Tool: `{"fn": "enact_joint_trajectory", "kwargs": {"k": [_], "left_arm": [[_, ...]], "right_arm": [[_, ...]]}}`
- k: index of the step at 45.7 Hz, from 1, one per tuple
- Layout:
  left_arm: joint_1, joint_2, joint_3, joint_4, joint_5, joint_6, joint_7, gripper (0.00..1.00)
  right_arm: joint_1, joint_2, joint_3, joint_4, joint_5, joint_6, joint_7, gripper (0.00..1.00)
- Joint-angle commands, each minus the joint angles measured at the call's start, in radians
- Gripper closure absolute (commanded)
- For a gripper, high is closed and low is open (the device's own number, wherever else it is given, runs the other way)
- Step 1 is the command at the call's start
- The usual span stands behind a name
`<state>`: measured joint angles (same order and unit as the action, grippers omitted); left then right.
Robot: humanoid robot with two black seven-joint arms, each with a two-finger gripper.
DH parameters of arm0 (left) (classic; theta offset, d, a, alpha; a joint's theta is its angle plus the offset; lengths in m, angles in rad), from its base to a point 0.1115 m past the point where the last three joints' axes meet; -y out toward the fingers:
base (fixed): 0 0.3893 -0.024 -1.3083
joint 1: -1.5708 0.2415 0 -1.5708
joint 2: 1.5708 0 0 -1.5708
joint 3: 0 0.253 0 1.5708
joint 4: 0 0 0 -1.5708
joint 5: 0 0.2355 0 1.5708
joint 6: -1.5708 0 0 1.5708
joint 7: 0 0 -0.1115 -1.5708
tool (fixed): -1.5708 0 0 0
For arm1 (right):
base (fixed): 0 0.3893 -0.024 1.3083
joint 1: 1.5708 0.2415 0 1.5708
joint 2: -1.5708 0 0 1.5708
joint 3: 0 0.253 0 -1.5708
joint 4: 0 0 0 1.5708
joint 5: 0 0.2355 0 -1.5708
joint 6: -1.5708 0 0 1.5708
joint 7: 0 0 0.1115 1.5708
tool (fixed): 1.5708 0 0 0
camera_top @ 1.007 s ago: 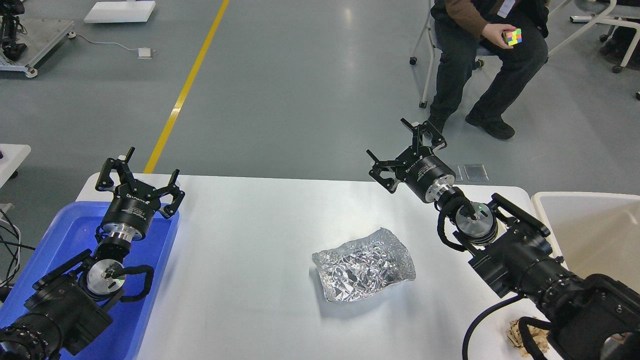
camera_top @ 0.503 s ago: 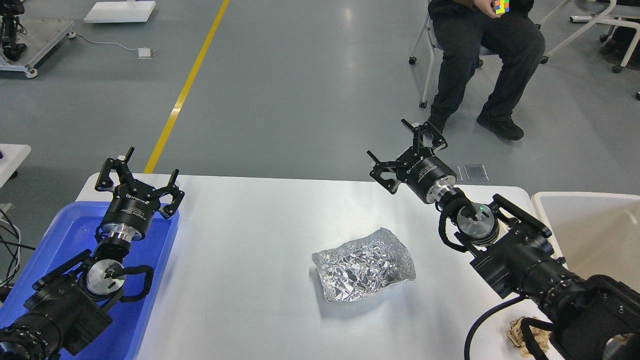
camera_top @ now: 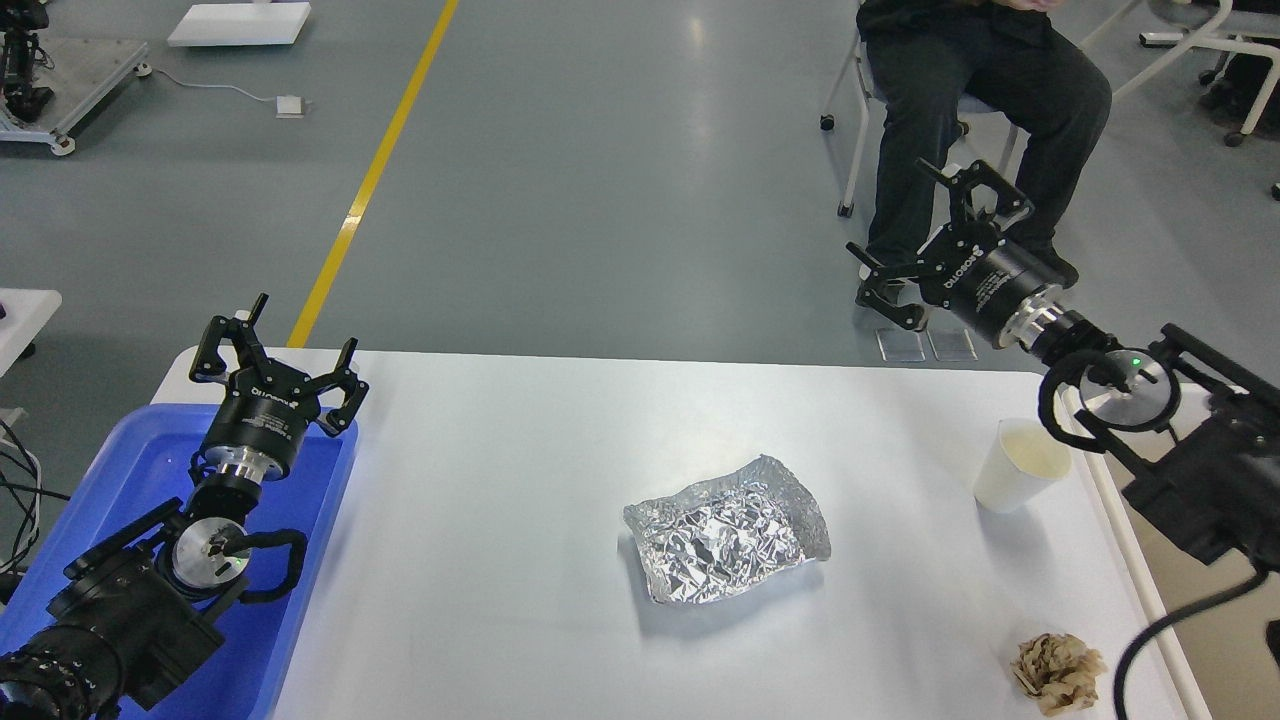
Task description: Tidy desktop
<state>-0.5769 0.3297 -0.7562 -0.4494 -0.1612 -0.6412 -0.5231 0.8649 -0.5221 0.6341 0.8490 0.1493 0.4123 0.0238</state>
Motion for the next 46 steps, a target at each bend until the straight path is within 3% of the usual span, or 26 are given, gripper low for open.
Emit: {"fn": "enact_joint_trajectory", "kwargs": {"k": [1,13,19,28,37,41,46], "left_arm": [[0.0,0.0,0.0,0.0,0.0,0.0,0.0,0.0],[0.0,0.0,0.0,0.0,0.0,0.0,0.0,0.0],[0.0,0.0,0.0,0.0,0.0,0.0,0.0,0.0],[-0.001,0.0,0.0,0.0,0.0,0.0,0.002,0.0],[-0.001,0.0,0.0,0.0,0.002,-0.002,0.002,0.0],[-0.001,0.0,0.0,0.0,0.0,-0.002,0.002,0.0],[-0.001,0.0,0.0,0.0,0.0,-0.002,0.002,0.0]], "right_arm": [[-0.006,-0.249,-0.04,0.199,-0.169,0.003,-0.001,0.0],[-0.033,-0.418,-0.059,0.226,-0.436,0.115,0.005,0.0],[-0.029,-0.475,-0.086,0.228,-0.715,0.132,0.014,0.0],[-0.029,-0.467,-0.128,0.222,-1.184,0.115,0.057,0.0],[0.011,-0.464,-0.313,0.211,-1.413,-0.058,0.12,0.0],[0.035,-0.45,-0.408,0.209,-1.478,-0.176,0.125,0.0],[0.078,-0.421,-0.513,0.196,-1.495,-0.239,0.125,0.0]]}}
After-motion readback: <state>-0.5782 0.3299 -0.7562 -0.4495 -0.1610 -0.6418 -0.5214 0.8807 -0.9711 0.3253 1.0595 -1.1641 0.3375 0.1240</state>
